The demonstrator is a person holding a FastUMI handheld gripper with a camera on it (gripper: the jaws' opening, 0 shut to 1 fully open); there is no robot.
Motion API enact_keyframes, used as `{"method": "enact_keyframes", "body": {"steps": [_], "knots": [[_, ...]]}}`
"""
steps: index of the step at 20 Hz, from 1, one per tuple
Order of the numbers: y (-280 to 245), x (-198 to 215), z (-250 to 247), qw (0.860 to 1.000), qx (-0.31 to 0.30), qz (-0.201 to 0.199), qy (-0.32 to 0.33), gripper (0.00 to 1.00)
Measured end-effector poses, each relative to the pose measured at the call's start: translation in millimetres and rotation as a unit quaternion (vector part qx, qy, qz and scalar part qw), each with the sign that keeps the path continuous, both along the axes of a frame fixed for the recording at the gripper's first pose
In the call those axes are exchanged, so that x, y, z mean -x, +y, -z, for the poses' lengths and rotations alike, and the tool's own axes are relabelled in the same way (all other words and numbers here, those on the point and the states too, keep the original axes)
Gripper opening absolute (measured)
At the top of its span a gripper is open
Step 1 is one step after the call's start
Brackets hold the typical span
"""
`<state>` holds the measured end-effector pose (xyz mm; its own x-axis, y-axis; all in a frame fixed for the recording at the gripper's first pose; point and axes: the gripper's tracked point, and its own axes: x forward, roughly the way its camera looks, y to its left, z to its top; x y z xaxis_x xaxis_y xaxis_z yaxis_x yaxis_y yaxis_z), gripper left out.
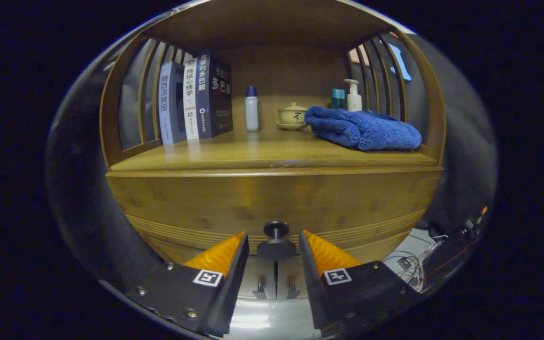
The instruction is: Pull open the drawer, take out the items inside it, and place them on the countertop above the cabinet.
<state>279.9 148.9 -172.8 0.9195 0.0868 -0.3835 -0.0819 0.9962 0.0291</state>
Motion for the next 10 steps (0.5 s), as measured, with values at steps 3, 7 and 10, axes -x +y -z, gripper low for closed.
{"method": "enact_keyframes", "body": {"steps": [3,7,10], "knots": [[-4.5,-6.3,2.2,1.000,0.008,0.007,0.000,0.50],[-4.7,-7.2,2.6,1.000,0.007,0.010,0.000,0.42],[-4.0,-7.1,3.9,1.000,-0.002,0.013,0.002,0.36]]}}
